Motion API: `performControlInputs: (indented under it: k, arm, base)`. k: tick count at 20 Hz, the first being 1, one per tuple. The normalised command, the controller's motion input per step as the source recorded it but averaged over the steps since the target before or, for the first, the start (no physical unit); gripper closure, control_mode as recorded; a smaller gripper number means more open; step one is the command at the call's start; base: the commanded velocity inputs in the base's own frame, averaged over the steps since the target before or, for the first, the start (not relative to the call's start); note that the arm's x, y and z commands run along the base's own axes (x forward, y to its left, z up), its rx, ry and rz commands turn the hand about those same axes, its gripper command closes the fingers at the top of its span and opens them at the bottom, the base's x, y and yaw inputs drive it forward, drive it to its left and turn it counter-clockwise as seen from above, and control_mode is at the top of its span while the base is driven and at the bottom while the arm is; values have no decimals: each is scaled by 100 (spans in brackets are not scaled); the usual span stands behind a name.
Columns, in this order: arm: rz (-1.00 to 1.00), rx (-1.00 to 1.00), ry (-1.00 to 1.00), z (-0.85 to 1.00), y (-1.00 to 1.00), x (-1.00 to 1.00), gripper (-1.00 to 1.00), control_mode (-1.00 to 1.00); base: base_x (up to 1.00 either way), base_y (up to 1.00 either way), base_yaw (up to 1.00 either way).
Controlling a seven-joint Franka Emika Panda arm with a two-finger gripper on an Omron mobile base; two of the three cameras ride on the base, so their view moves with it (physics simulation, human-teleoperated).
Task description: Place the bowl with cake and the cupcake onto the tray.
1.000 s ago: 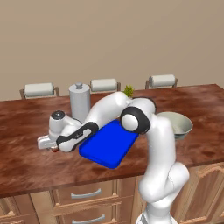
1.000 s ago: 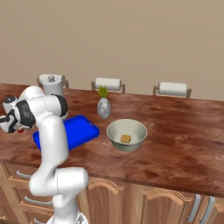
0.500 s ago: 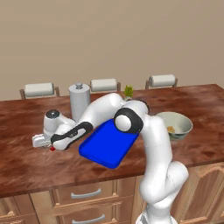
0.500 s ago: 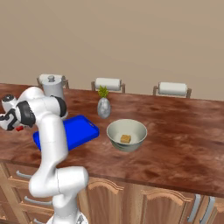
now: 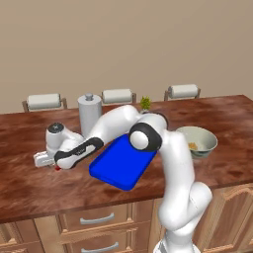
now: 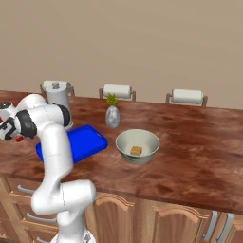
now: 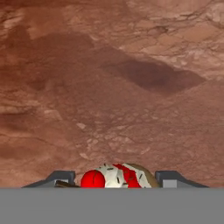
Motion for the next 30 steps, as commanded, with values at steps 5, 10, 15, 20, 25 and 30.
performControlInputs:
  k: [5,10,15,20,25,30]
  arm:
    - [0,0,-11,1,-32,-36,100,-100]
    - [0,0,-14,13,-52,-31,100,-100]
    - [0,1,-13,24,-54,-12,100,-100]
    - [0,5,-11,44,-52,-1,100,-100]
    - [0,11,-6,56,-44,0,100,-100]
    - [0,8,-1,56,-31,0,100,-100]
  base:
    - [0,0,0]
    - [0,0,0]
    - [0,0,0]
    - [0,0,0]
    - [0,0,0]
    - [0,0,0]
